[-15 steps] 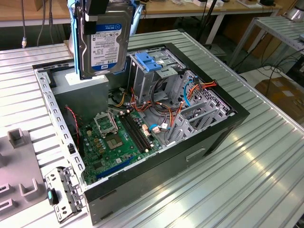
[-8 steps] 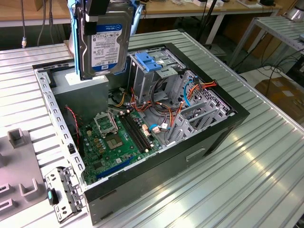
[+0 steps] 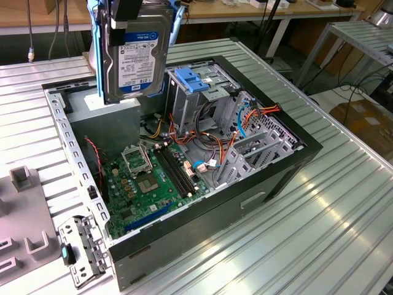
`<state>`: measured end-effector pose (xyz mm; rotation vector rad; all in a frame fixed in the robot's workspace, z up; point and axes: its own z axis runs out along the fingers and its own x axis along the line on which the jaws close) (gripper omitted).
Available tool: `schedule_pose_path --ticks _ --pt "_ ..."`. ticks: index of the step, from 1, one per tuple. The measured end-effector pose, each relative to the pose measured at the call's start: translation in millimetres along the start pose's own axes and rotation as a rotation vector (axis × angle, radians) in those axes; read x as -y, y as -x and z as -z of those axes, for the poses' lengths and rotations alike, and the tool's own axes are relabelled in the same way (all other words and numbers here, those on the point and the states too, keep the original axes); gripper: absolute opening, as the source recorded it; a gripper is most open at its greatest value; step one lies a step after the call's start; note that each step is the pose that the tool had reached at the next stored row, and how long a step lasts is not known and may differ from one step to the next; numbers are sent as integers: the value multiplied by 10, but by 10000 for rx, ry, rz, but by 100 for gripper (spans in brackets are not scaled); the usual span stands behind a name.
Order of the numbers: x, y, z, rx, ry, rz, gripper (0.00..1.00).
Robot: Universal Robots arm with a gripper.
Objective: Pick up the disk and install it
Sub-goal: 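Insert the disk into the insertion slot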
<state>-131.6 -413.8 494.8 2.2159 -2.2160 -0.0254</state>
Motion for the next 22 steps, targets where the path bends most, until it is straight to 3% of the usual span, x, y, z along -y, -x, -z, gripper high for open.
schedule_pose_path --ticks 9,22 --pt "0 -37 0 0 0 0 37" --pt "0 -284 1 -4 0 0 37"
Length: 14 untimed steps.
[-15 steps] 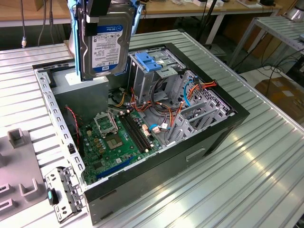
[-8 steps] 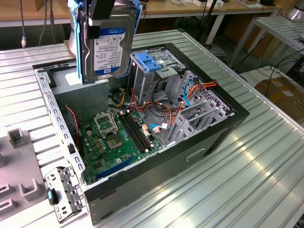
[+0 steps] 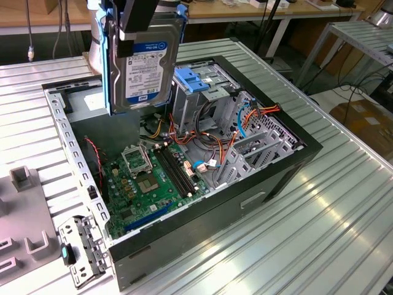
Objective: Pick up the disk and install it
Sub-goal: 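Insert the disk into the insertion slot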
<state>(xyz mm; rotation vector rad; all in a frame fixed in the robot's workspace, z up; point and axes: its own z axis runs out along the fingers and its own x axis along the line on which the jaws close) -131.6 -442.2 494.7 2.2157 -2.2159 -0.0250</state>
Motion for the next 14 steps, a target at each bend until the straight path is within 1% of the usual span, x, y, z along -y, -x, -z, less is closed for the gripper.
schedule_pose_path --ticks 4,5,7,12,13,14 --pt "0 -63 0 0 0 0 37" --pt "0 -90 -1 0 0 -1 37" --pt "0 -116 0 -2 0 0 37" --pt "2 -176 -1 -30 1 -1 37" --pt "16 -186 -3 -31 -1 -1 37" --pt "55 -196 -4 -32 0 -1 37"
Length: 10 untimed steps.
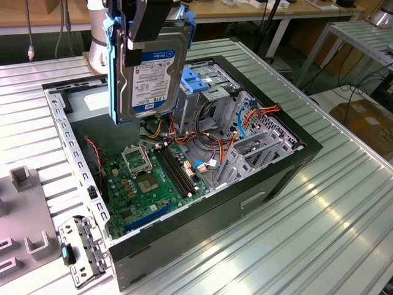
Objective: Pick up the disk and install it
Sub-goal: 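Insert the disk into the insertion slot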
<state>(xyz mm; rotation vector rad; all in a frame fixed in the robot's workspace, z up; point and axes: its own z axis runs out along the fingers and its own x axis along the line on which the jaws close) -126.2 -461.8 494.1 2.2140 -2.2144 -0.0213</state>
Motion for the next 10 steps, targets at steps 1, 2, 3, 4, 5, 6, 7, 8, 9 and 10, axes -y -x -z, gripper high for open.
schedule_pose_path --ticks 1,2,3,4,5,6,7,8,9,10 --pt "44 -5 -2 -1 1 0 37" --pt "107 -11 -5 0 0 -1 37" --pt "164 -15 -7 0 0 1 37" --pt "209 -20 -9 -1 1 0 37" --pt "251 -25 -11 1 0 0 37" --pt "284 -27 -12 0 0 0 37" --pt "308 -27 -13 -1 1 0 37" --pt "322 -28 -14 0 1 0 37" --pt "336 -28 -14 0 0 0 37" --pt "347 -28 -14 0 0 0 37"
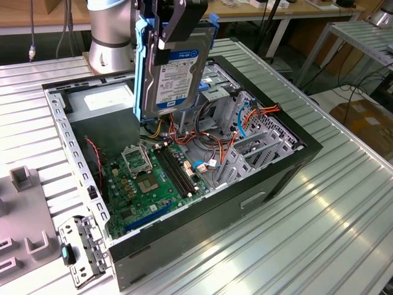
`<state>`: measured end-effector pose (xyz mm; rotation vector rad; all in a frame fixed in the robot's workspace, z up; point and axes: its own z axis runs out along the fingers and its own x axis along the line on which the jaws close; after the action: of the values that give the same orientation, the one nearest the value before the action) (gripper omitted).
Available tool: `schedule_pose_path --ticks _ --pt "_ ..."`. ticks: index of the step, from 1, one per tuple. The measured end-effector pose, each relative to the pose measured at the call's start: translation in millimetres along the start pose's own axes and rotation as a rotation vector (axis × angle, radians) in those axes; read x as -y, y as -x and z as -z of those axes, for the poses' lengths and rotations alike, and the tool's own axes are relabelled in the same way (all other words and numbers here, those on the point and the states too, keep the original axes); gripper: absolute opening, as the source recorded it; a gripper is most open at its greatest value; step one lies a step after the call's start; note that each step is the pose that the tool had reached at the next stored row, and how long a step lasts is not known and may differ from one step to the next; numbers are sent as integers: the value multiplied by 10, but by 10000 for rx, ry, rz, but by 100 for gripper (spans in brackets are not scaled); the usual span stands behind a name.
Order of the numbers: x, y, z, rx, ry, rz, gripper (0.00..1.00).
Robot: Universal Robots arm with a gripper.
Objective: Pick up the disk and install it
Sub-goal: 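Insert the disk into the insertion slot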
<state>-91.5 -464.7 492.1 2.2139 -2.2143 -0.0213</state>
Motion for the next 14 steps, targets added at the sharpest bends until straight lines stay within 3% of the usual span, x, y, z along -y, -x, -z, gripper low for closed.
schedule_pose_path --ticks 9,14 --pt "9 0 0 0 0 0 37" --pt "9 -120 0 -2 0 0 37"
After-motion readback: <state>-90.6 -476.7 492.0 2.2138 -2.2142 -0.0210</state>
